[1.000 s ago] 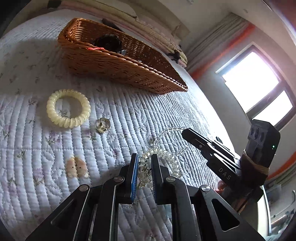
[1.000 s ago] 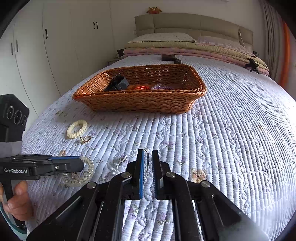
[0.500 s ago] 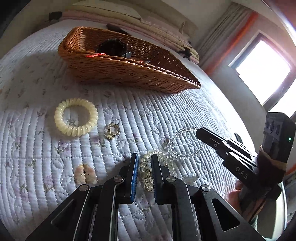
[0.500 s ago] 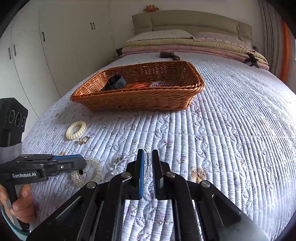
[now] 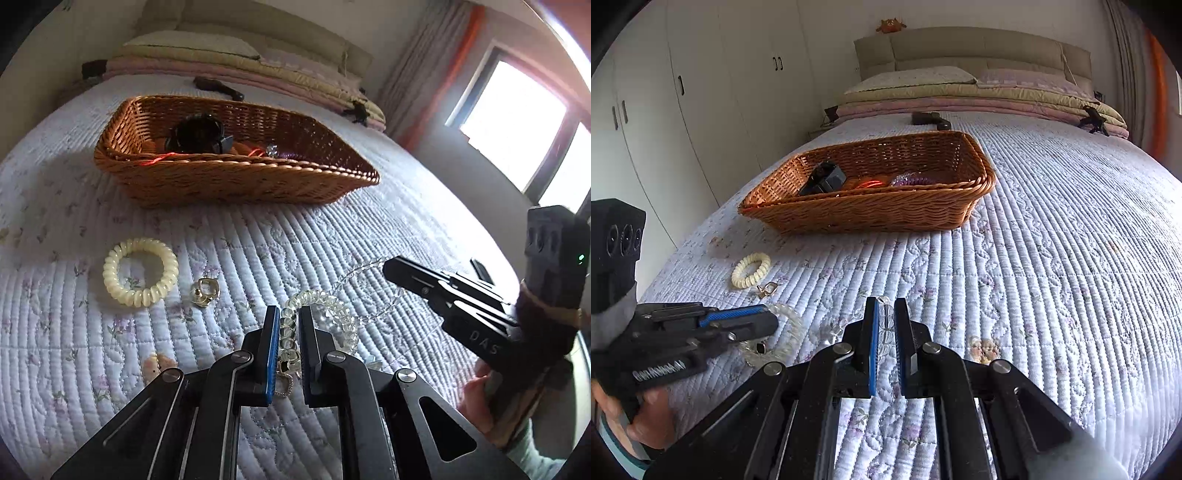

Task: Organize jewelry
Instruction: 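Carry the crystal bracelet into the wicker basket and open the left tool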

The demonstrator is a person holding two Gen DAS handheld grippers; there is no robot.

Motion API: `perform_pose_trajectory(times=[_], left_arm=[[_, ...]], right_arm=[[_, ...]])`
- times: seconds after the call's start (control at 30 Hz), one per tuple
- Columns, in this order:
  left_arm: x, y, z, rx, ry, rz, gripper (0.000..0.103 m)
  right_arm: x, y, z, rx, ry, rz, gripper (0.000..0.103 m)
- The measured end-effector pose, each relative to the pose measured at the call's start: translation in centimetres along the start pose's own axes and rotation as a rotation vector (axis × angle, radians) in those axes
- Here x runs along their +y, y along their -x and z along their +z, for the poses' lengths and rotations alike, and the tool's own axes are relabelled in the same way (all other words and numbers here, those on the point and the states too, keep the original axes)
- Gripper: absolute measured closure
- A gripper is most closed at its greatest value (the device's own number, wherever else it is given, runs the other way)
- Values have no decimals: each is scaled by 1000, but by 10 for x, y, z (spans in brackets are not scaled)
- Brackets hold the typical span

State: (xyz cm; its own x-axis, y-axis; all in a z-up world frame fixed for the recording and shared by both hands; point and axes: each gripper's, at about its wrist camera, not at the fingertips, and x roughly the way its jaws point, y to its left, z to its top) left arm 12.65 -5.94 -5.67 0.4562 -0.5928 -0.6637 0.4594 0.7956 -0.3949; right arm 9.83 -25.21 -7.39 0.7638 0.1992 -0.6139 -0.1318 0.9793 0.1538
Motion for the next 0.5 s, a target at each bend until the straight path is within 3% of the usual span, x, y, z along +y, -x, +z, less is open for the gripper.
perform_pose_trajectory(times=[0.23,0.5], left_arm=[[4,18,0,-65,49,-40,93],[4,48,18,-147,60,-14,93]], right_arm=[[4,12,0,-51,14,10,93],[17,54,13,-176,34,64,93]])
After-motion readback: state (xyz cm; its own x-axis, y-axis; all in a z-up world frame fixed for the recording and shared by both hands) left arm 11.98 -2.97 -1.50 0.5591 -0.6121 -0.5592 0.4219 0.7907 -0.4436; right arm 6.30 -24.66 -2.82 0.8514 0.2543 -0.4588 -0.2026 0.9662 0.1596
